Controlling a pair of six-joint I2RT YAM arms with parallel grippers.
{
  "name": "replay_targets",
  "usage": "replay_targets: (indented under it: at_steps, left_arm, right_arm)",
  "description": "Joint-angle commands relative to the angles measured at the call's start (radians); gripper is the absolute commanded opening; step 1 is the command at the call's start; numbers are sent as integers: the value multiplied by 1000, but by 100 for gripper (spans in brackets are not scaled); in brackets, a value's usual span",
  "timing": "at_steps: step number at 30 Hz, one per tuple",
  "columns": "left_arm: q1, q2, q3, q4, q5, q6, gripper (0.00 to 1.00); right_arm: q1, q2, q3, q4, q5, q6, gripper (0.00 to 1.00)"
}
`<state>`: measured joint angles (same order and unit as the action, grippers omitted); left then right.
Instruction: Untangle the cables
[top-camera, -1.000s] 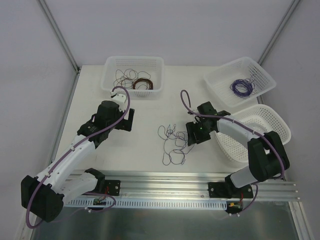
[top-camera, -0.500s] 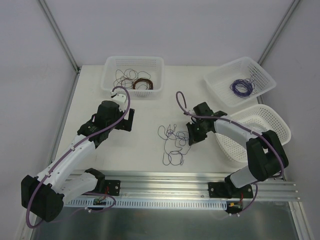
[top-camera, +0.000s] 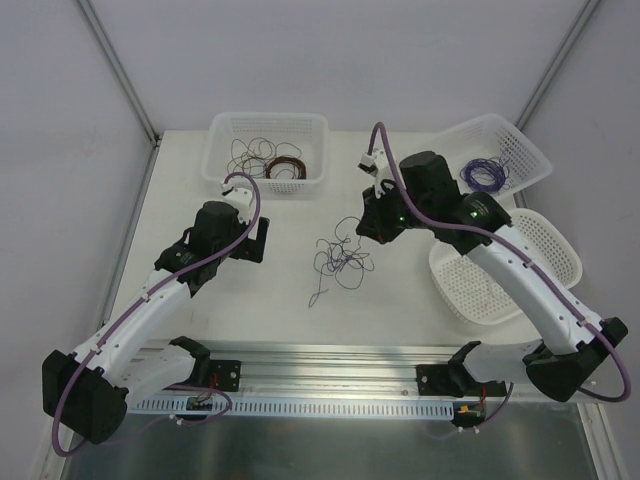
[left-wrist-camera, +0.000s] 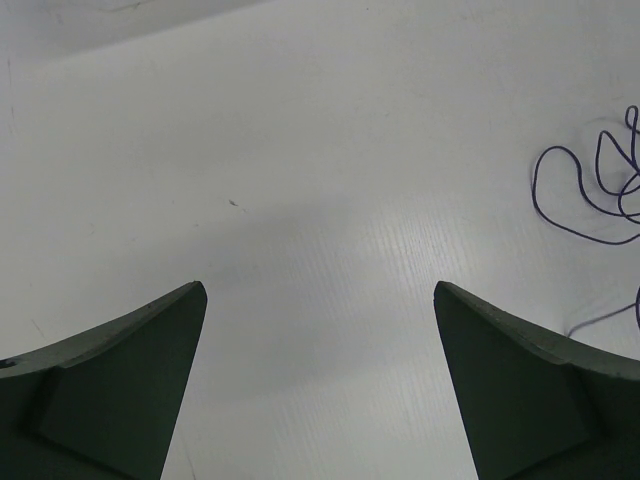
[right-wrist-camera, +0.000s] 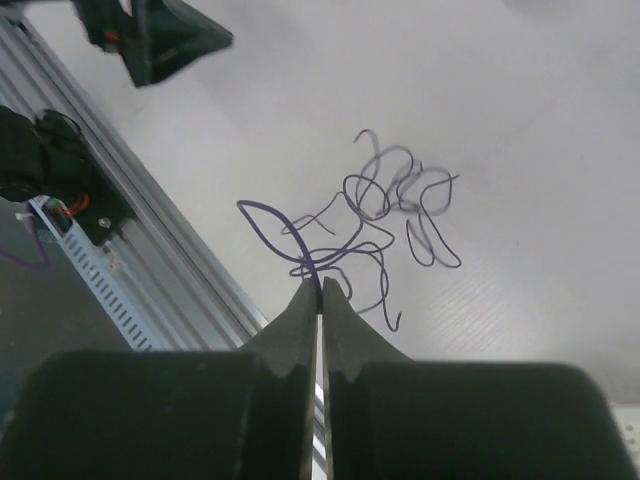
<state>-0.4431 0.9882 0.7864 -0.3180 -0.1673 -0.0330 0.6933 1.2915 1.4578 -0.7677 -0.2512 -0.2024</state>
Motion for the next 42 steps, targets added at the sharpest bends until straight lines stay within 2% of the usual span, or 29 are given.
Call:
replay_targets:
  at_steps: [1, 5, 9, 11, 14, 15, 16, 21, 24, 26, 29, 30, 33, 35, 36, 38, 39, 40, 41, 42]
  left_arm:
    - [6, -5, 2, 20, -1, 18, 99]
    - [6, -6, 2, 20, -1, 18, 99]
    - [6, -8, 2, 20, 0, 18, 99]
    - [6, -10, 1, 20, 0, 18, 99]
    - [6, -11, 1, 20, 2, 16, 99]
    - [7, -13, 1, 20, 3, 18, 99]
    - [6, -14, 1, 22, 6, 18, 99]
    - [6, -10, 2, 22, 49, 12, 99]
    - [7, -5, 4, 23, 61, 12, 99]
    - [6, -8, 4, 22, 68, 15, 99]
    - [6, -13, 4, 22, 84, 16, 99]
    - [6, -13, 2, 22, 86, 16, 99]
    - [6, -6, 5, 22, 84, 18, 99]
    - [6, -6, 4, 22, 87, 16, 99]
    - [6, -6, 5, 23, 89, 18, 99]
    - [6, -8, 4, 25, 100, 18, 99]
    - [6, -8, 4, 23, 107, 18, 99]
    - [6, -11, 4, 25, 117, 19, 99]
    - [6, -13, 4, 26, 141, 21, 99]
    - [7, -16, 4, 30, 158, 21, 99]
  right_arm:
    - [20, -53, 113, -39, -42, -8, 1]
    - [31, -112, 113, 53, -43, 0, 1]
    - [31, 19, 138, -80, 107, -3, 1]
    - [29, 63, 70, -108, 125, 11, 1]
    - [34, 136, -34, -127, 243, 41, 1]
    - [35, 149, -52, -134, 357, 58, 1]
    - [37, 175, -68, -145, 400, 67, 1]
    - [38, 169, -132, -107, 484, 98, 1]
    - [40, 161, -116, -110, 515, 113, 1]
    - [43, 143, -114, -81, 491, 118, 1]
    - [48, 77, -83, -13, 333, 145, 1]
    - [54, 36, -70, 8, 231, 156, 1]
    - [84, -24, -57, 149, 77, 178, 1]
    - [89, -52, -79, 232, 38, 175, 1]
    - [87, -47, -79, 231, 99, 160, 1]
    - [87, 30, -47, 103, 243, 144, 1]
    - [87, 69, -37, 44, 421, 149, 1]
    - [87, 103, -34, -40, 497, 159, 1]
    - [87, 145, -39, -59, 585, 172, 1]
    - [89, 150, -84, -35, 595, 179, 1]
